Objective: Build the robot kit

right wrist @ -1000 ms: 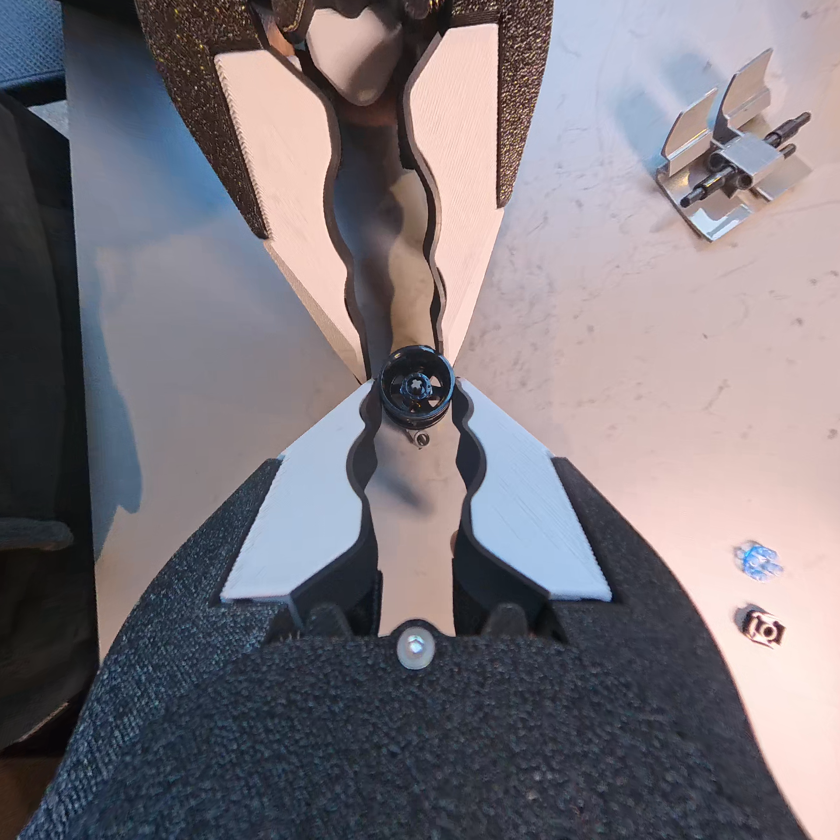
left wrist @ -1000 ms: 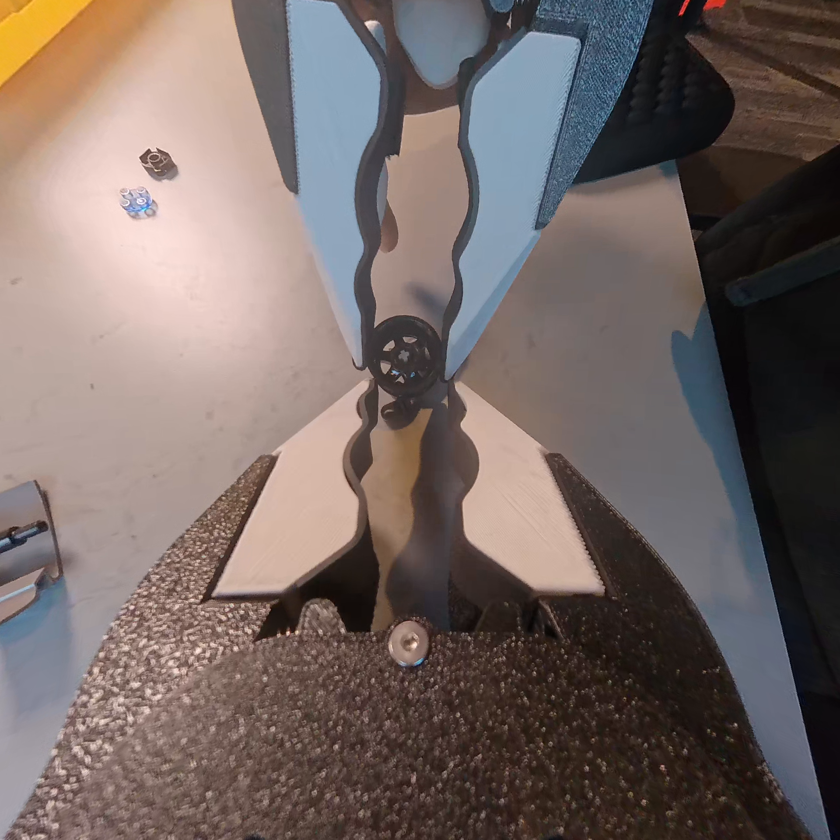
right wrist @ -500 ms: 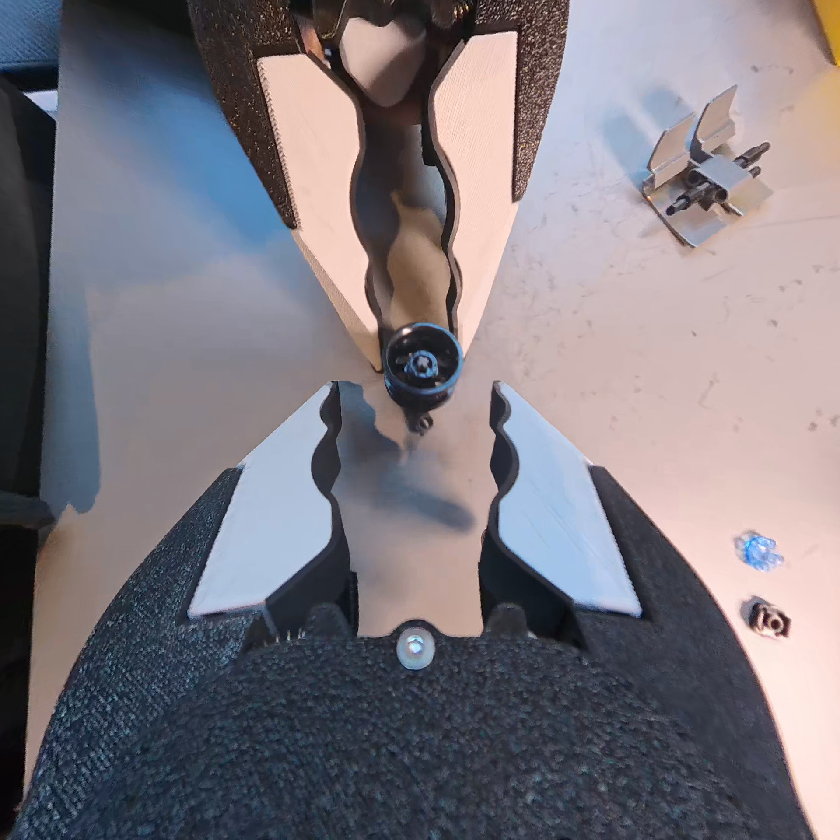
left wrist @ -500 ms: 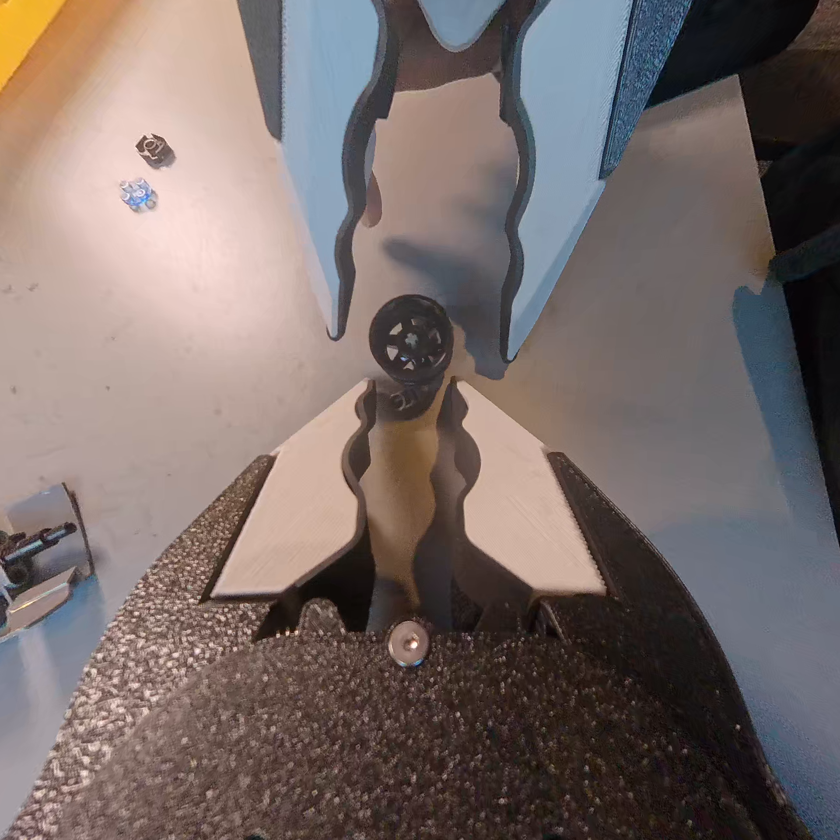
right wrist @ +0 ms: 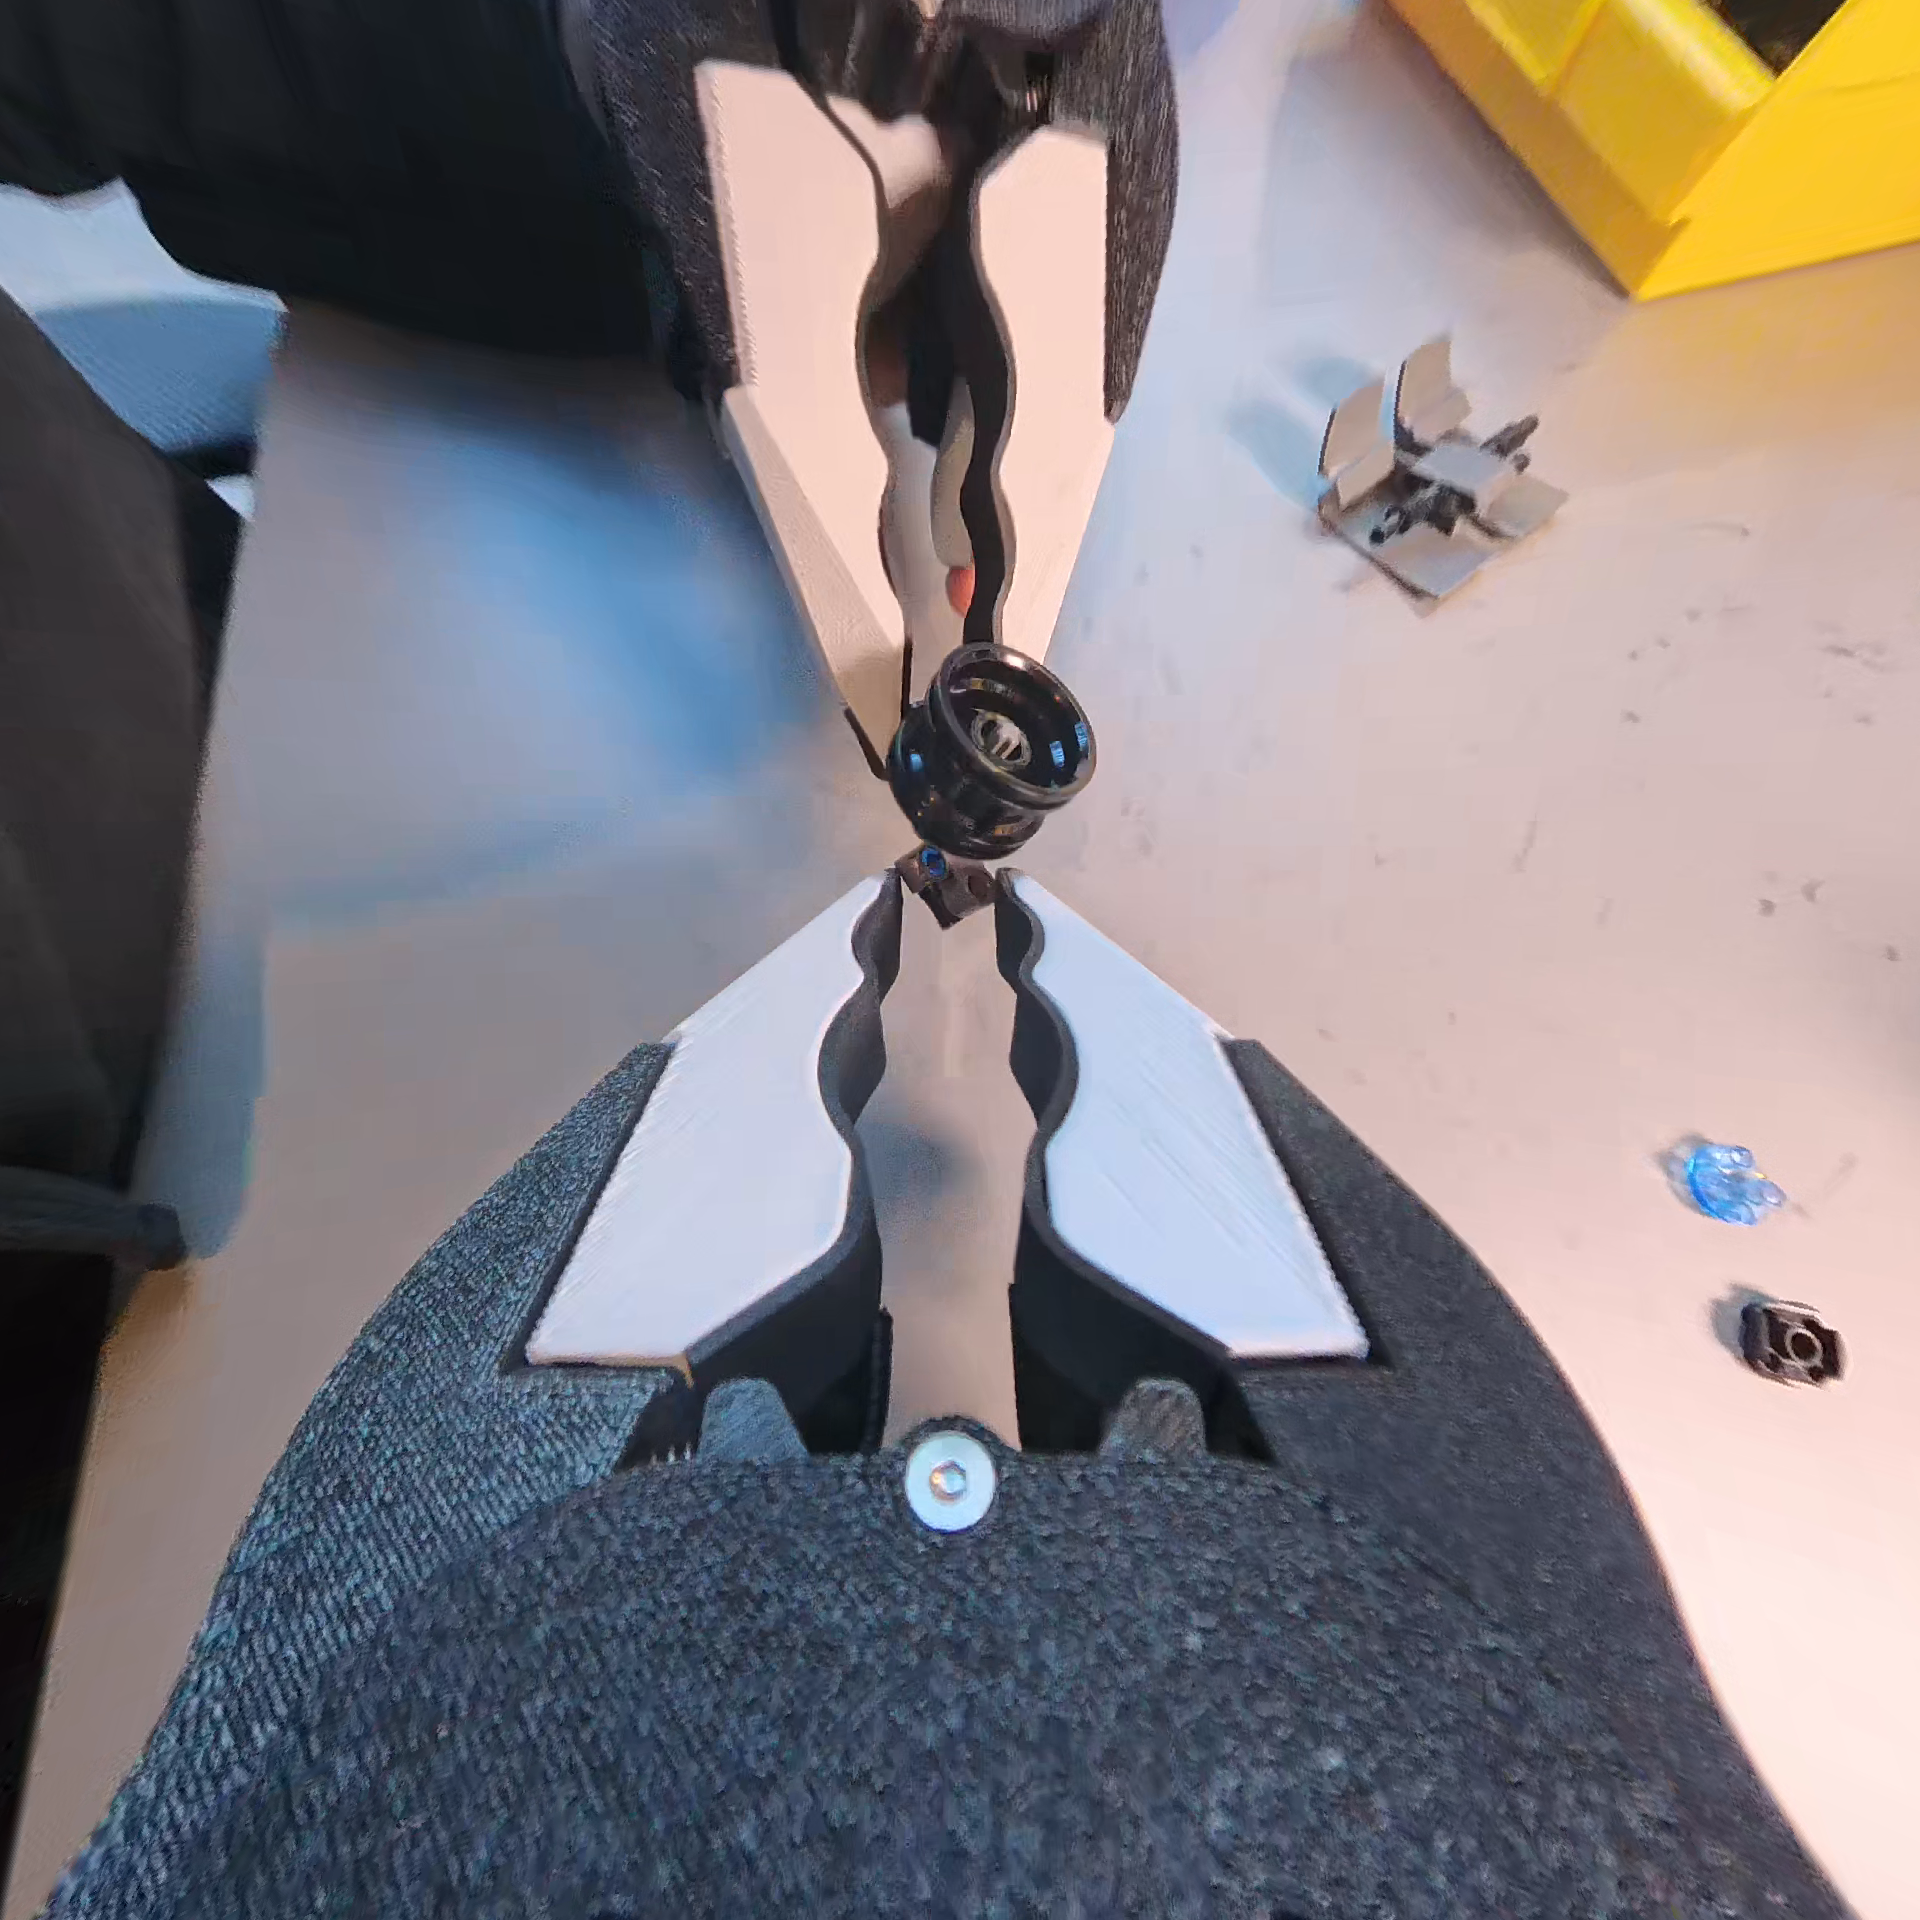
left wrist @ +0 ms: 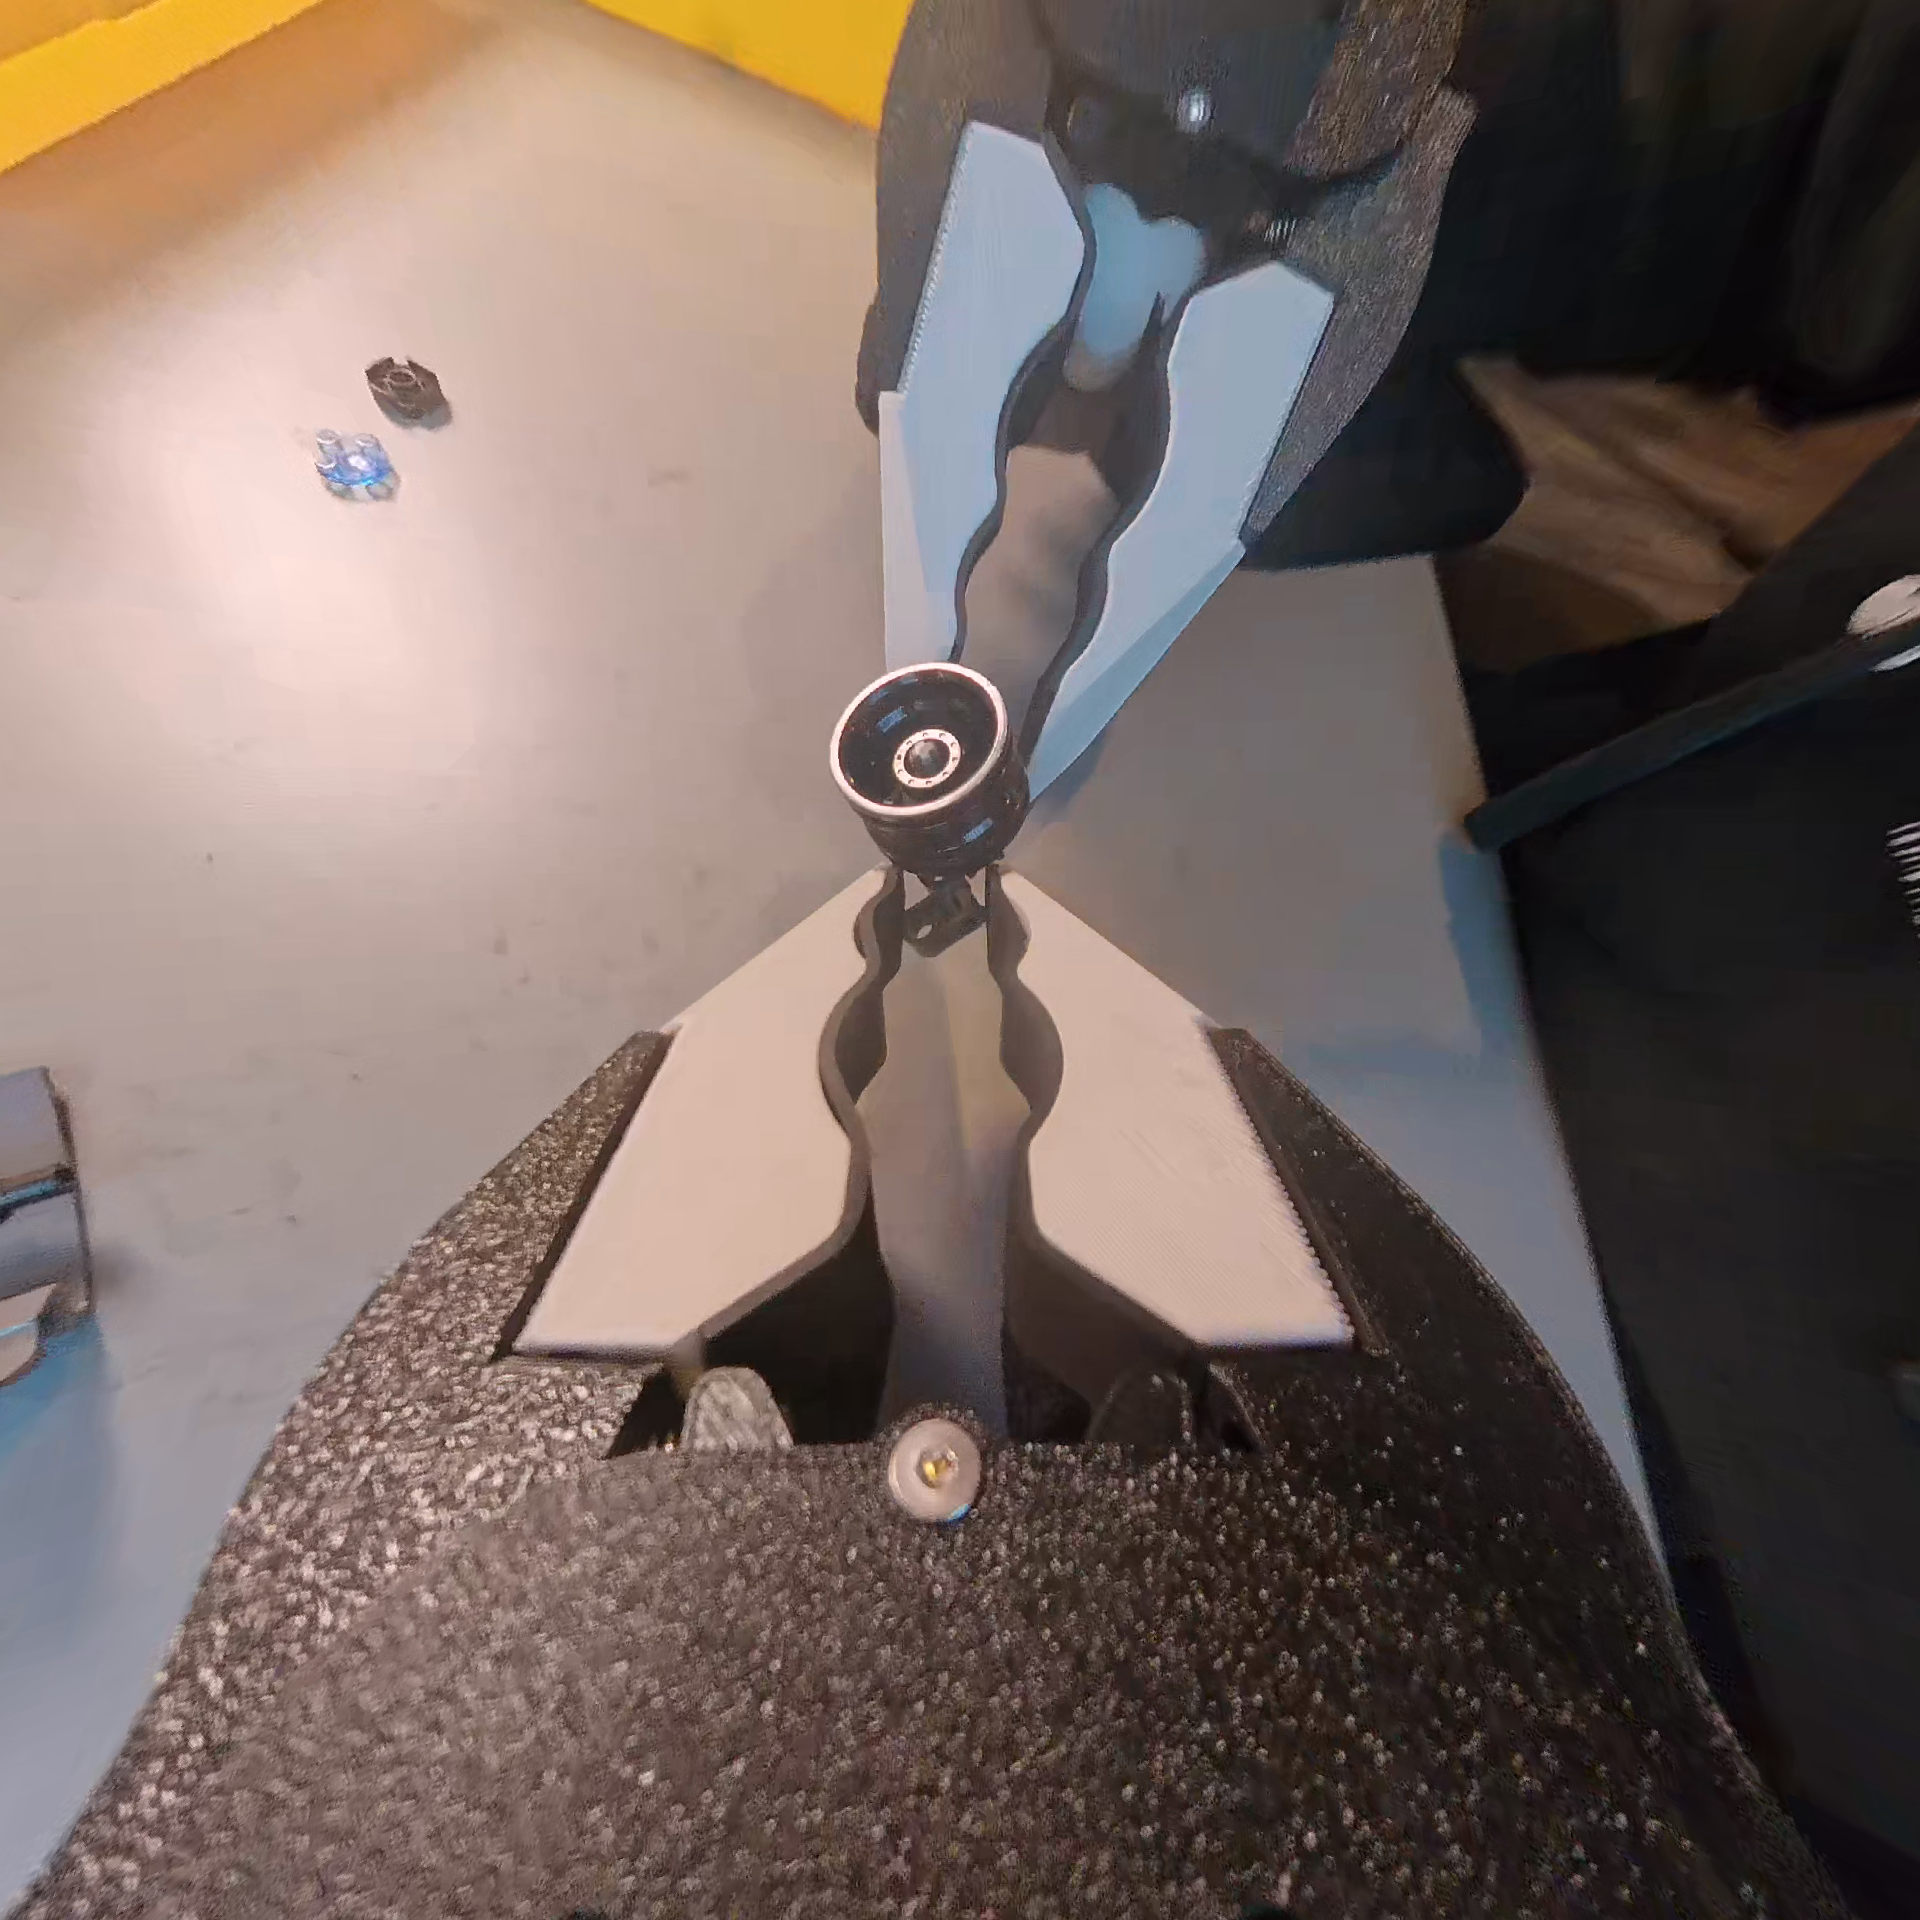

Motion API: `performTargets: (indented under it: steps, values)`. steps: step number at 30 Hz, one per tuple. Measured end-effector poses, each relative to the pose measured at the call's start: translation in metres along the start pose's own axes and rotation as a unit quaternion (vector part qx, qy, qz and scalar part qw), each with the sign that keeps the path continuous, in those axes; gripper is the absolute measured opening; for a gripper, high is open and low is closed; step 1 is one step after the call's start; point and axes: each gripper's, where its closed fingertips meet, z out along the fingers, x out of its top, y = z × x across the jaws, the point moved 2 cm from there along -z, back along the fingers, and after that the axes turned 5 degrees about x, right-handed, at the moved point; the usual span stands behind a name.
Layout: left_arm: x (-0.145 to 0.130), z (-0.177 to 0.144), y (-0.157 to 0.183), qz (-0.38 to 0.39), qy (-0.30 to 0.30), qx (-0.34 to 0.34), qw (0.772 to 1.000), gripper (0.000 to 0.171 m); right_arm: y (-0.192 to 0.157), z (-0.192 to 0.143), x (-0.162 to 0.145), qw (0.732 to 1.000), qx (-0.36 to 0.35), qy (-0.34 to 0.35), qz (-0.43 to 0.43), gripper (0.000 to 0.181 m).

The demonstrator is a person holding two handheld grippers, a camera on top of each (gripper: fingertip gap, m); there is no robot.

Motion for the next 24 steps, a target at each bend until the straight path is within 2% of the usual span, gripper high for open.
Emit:
performTargets:
  steps: [3, 7, 15, 21, 24]
  values:
    - [0.013, -0.01, 0.007, -0.067, 0.051, -0.067, 0.994, 0.015, -0.006, -0.013, 0.016, 0.997, 0.04, 0.063, 0.02, 0.017]
    - [0.031, -0.021, 0.019, -0.125, 0.107, -0.145, 0.976, 0.015, -0.012, -0.031, 0.035, 0.981, 0.117, 0.145, 0.043, 0.016]
    - [0.048, -0.037, 0.031, -0.204, 0.169, -0.246, 0.932, 0.014, -0.021, -0.047, 0.057, 0.943, 0.22, 0.24, 0.075, 0.013]
    - [0.049, -0.039, 0.023, -0.216, 0.184, -0.23, 0.931, 0.014, -0.012, -0.047, 0.058, 0.947, 0.194, 0.244, 0.083, 0.014]
    - [0.05, -0.041, 0.013, -0.219, 0.196, -0.2, 0.935, 0.014, -0.001, -0.045, 0.055, 0.969, 0.107, 0.217, 0.041, 0.017]
